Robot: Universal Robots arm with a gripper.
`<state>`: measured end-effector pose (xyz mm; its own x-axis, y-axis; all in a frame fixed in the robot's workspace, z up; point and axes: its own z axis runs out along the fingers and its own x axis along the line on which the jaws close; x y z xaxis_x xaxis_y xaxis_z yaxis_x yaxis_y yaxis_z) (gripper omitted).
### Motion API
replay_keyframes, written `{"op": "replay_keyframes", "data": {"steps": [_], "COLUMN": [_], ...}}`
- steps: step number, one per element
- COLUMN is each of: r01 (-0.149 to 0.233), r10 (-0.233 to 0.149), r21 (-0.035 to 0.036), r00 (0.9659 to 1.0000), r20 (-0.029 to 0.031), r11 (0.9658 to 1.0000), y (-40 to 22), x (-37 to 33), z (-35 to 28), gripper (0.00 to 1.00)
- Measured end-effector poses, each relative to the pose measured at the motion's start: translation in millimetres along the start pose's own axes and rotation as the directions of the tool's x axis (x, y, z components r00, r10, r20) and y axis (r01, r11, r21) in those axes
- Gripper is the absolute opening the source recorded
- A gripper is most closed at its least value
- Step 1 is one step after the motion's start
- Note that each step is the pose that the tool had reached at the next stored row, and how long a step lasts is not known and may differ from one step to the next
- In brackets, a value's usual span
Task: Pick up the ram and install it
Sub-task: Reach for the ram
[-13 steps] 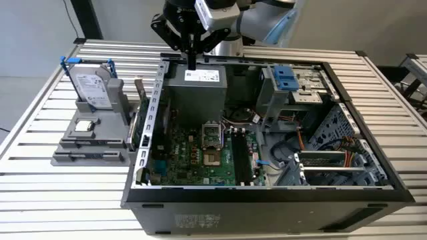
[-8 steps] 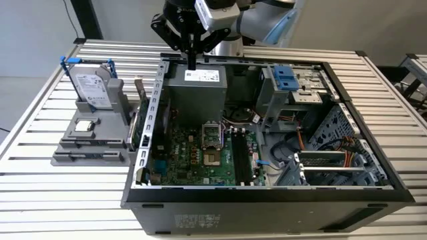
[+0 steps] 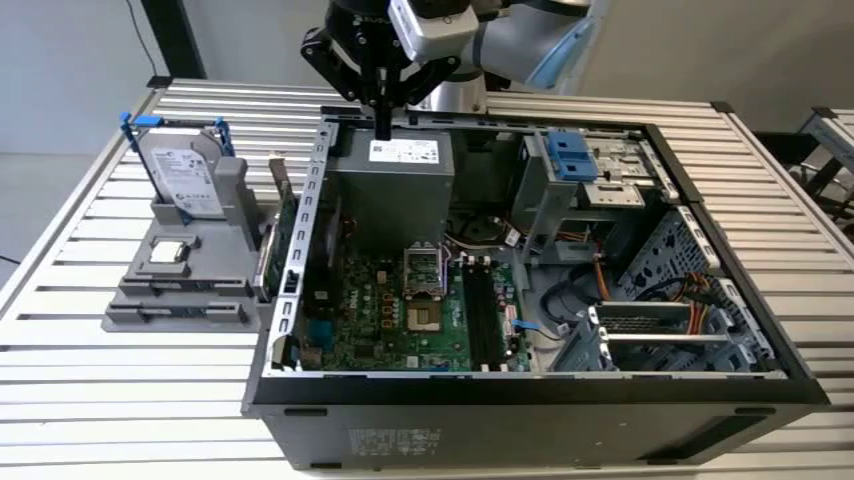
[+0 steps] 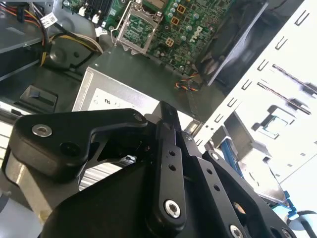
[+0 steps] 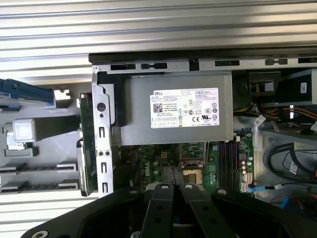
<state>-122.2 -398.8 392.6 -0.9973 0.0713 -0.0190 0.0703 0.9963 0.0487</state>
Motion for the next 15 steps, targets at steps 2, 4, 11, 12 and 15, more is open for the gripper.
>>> {"op": "replay_keyframes", "data": {"steps": [2,4,11,12,15], "r01": [0.0,0.0,0.0,0.0,0.0], "r10": [0.0,0.0,0.0,0.0,0.0], "r21": [0.0001,0.0,0.0,-0.0001,0.0], "r00": [1.0,1.0,1.0,1.0,1.0], "r20": [-0.0001,0.0,0.0,0.0001,0.0], "r11": [1.0,1.0,1.0,1.0,1.0], "y": [-0.2,-0.5,-1.6,-1.7,-2.0], "x": [2.5,6.6,22.1,23.9,28.5], "z": [-0.1,-0.1,-0.5,-0.5,-0.6], "gripper": [0.0,0.0,0.0,0.0,0.0]}}
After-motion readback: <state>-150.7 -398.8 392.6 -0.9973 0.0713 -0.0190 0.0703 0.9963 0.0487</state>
